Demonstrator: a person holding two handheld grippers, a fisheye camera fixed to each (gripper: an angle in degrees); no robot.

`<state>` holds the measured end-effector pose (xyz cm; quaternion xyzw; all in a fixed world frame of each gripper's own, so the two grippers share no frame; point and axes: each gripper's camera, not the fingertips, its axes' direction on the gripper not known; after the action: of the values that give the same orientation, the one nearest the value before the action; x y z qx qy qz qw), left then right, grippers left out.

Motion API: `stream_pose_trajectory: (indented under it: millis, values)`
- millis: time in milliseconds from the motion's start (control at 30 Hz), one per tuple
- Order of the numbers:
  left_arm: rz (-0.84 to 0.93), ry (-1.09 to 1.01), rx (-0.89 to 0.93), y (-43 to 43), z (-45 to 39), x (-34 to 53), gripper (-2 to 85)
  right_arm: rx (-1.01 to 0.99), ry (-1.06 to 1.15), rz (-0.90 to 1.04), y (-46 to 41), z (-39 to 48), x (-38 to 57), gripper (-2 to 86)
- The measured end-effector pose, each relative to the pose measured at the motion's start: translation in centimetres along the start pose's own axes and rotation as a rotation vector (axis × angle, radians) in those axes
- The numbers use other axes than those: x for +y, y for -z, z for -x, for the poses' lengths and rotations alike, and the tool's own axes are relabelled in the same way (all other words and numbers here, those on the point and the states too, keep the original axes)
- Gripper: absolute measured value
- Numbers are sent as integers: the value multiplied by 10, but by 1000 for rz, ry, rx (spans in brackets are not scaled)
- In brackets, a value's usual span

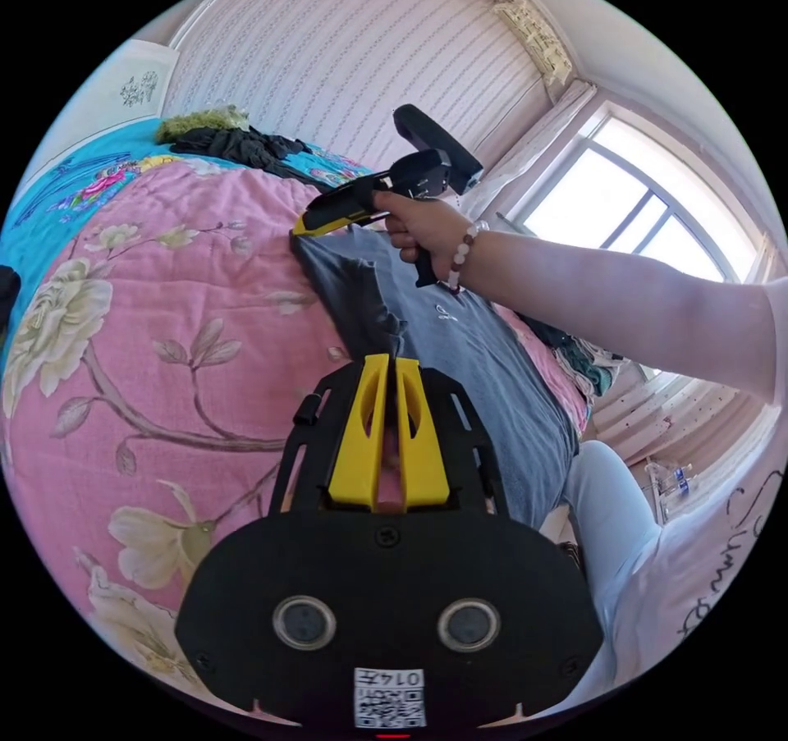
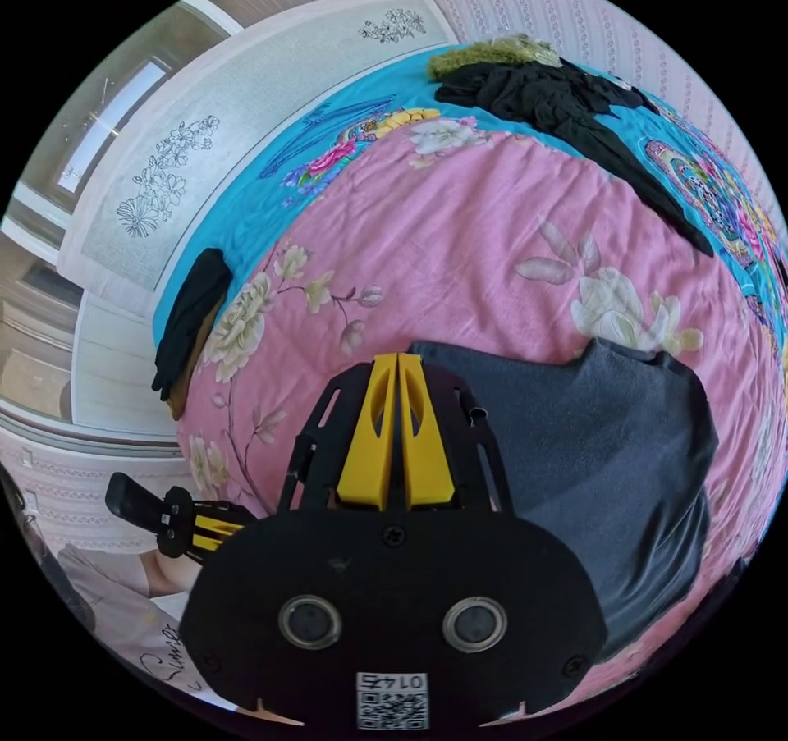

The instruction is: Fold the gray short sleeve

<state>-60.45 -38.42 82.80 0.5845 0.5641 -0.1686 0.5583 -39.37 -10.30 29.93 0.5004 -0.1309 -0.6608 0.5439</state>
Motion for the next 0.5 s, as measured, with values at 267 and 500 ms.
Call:
stream_pose_trajectory:
  millis: [267,500]
  values:
    - [155,-149,-255,-40,-25,10,-6,-54,-63,-25,59,-21,-13,-3]
    - [159,-130,-203,-65,-19,25,36,-125,-43,-128,154,-40,23,-2]
